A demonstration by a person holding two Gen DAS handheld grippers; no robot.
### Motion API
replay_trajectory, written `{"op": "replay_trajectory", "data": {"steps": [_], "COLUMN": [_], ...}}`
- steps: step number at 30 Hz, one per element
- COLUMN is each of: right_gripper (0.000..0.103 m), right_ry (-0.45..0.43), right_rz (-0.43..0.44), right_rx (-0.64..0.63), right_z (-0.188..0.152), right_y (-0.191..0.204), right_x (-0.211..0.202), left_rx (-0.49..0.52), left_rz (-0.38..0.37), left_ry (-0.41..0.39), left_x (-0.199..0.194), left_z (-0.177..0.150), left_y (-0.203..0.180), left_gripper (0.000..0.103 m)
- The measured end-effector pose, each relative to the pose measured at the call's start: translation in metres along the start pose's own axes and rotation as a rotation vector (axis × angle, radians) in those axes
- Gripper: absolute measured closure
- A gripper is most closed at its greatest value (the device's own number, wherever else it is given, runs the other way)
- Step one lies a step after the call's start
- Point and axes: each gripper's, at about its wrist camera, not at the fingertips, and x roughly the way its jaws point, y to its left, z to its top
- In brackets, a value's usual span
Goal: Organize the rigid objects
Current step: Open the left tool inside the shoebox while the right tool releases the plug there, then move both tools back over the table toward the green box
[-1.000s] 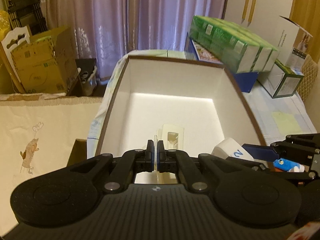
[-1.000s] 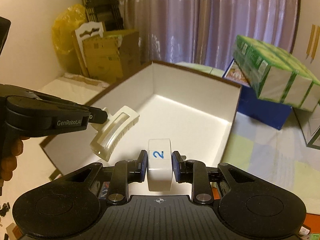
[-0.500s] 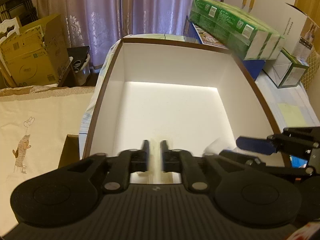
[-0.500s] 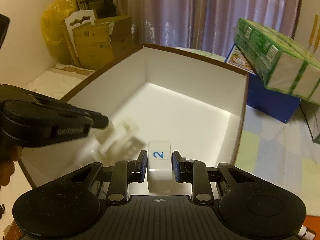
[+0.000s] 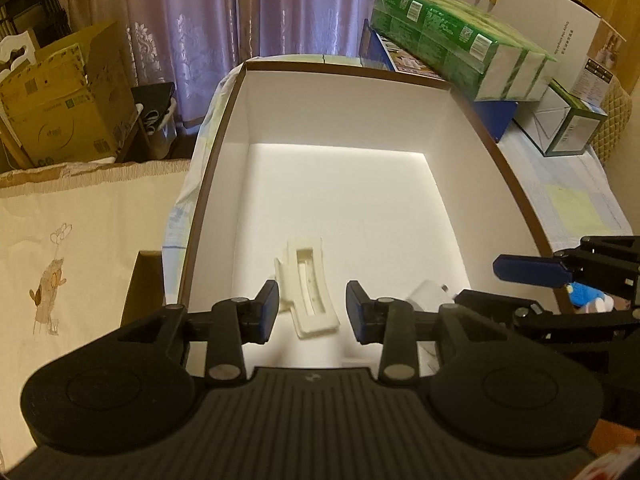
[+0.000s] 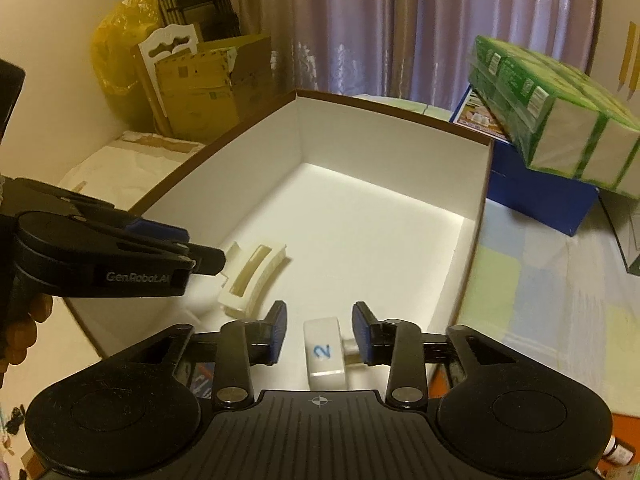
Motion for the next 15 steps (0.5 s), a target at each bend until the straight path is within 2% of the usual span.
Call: {"op": "replay_trajectory", "data": {"steps": [15], "right_gripper": [0.054], "right_ry": [-0.067], "right_rz": [-0.002], "right_rx": [0.047], "right_z": [-0.018], "right_y": [0.011], "right_x": [-0.056], "left_rx": [0.006], "left_rz": [-0.055], "left_ry": [-0.037], "left_x": [-0.053], "left_z": [-0.025], "left_y": [-0.022], "left_gripper": [0.069]}}
